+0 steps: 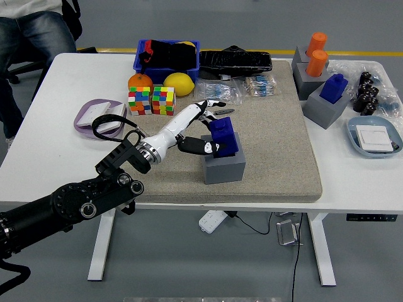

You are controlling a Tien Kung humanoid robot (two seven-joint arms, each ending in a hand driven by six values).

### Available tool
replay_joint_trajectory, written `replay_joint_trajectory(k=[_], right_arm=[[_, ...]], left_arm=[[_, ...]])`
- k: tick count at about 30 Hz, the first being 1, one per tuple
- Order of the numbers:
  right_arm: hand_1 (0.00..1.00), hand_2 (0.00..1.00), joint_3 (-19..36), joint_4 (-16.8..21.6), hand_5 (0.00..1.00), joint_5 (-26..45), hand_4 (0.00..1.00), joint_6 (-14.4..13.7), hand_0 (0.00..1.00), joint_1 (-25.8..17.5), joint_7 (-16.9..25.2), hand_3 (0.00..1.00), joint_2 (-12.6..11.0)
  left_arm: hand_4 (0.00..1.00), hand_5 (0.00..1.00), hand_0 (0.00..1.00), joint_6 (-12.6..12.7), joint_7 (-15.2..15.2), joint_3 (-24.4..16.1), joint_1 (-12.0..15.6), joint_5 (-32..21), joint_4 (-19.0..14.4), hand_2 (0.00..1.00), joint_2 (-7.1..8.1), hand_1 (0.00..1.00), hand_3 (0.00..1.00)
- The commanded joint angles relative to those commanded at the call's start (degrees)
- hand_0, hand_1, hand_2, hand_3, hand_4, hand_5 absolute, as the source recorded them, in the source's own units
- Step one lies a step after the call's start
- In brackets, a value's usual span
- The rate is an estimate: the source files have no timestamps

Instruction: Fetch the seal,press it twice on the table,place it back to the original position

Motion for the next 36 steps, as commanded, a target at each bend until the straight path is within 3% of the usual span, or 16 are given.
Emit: replay_joint_trajectory(k=[24, 36], right_arm=[[0.753, 0.753, 0.4, 0.0, 0.546, -0.1, 0.888, 0.1, 0.902, -0.1, 0.0, 0.774, 0.1], [0.753, 0.753, 0.5, 0.0, 0.547, 0.0, 0.888, 0.1, 0.902, 0.0, 0.0, 0.774, 0.0]], left_arm=[[0.68, 0.002, 0.809, -4.7, 6.9, -1.2, -1.6, 5.5, -3.2, 0.371, 1.34, 0.462, 0.873], [0.677, 0.002, 0.808, -5.3, 8.8, -1.8, -2.3, 6.3, -3.9, 0.369, 1.12, 0.452, 0.868]])
